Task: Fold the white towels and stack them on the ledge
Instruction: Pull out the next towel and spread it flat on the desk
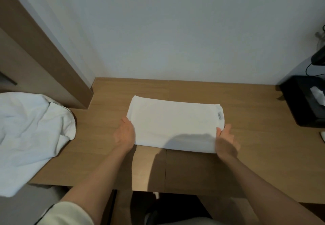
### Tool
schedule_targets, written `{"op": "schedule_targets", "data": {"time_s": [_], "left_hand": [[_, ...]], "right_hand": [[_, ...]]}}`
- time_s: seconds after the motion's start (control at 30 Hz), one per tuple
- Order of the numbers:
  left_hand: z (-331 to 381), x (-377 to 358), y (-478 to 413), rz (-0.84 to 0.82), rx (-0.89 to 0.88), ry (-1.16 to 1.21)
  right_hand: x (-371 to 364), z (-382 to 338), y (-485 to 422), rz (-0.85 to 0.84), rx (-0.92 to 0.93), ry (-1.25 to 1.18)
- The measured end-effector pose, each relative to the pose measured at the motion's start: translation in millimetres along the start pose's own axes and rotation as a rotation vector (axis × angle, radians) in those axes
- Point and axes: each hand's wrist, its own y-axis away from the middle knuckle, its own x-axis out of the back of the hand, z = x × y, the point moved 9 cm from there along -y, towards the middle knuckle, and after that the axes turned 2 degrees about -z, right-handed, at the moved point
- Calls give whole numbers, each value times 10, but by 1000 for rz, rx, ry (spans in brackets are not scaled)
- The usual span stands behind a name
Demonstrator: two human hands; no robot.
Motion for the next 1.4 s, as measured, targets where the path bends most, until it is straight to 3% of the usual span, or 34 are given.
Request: {"op": "schedule_targets", "data": {"time_s": [0.1,0.17,0.27,0.43,0.63,0.83,1.03,1.17,1.4], "left_hand": [[16,62,73,80,-59,-135],[94,150,111,188,-182,-266],[349,198,161,225,-345,-267],[1074,-124,233,86,-530,-133],[1499,-584,247,-32,-547,-188],[1449,-615,195,47,-665,-101],[1028,-527,-181,59,-534,-216],[634,-376,-400,76,-436,-203],[493,-247,-449,31,-418,-198]], "right_hand": [[96,-105,64,44,77,30],[233,-234,95,149,180,133],[390,-484,163,339,310,265],[-32,-1052,175,79,487,58],[-667,-1505,189,-101,561,179],[-822,-1357,116,-89,593,278],[-705,-1217,35,-81,579,231],[-551,-881,-178,-45,469,248],[-369,-688,-248,-42,415,228]]}}
